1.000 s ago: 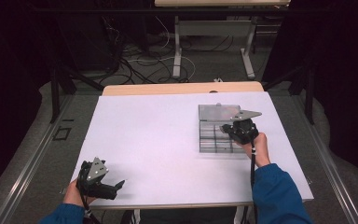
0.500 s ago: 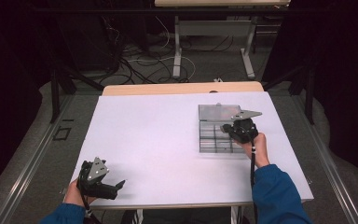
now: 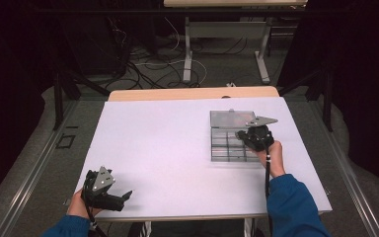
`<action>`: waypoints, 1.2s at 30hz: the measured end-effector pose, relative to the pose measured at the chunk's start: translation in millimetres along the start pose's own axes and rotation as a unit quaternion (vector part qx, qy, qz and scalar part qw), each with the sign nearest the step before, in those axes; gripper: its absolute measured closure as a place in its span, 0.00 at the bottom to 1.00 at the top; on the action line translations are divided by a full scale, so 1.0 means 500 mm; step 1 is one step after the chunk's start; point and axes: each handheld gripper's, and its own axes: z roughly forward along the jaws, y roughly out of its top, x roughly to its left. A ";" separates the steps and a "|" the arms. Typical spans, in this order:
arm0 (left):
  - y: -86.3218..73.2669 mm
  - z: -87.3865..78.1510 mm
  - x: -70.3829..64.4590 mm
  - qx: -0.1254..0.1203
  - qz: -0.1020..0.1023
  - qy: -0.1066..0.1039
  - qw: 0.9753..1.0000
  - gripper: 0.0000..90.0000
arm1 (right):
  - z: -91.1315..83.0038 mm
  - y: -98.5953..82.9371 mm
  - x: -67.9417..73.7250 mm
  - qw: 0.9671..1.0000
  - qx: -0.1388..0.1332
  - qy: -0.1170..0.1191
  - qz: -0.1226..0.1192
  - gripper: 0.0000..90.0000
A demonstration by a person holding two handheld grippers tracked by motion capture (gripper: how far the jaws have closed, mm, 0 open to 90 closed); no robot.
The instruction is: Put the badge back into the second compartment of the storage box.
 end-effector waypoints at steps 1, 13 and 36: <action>0.000 0.000 0.000 -0.001 0.000 0.000 1.000 0.00 | 0.000 0.000 0.000 1.000 0.003 -0.003 -0.001 0.97; 0.001 0.000 0.000 0.000 0.001 -0.001 1.000 0.00 | 0.016 -0.009 0.001 1.000 0.019 -0.018 -0.006 0.97; 0.000 0.000 0.000 0.002 0.001 -0.001 1.000 0.00 | -0.006 -0.010 0.014 0.999 0.041 0.009 0.000 0.69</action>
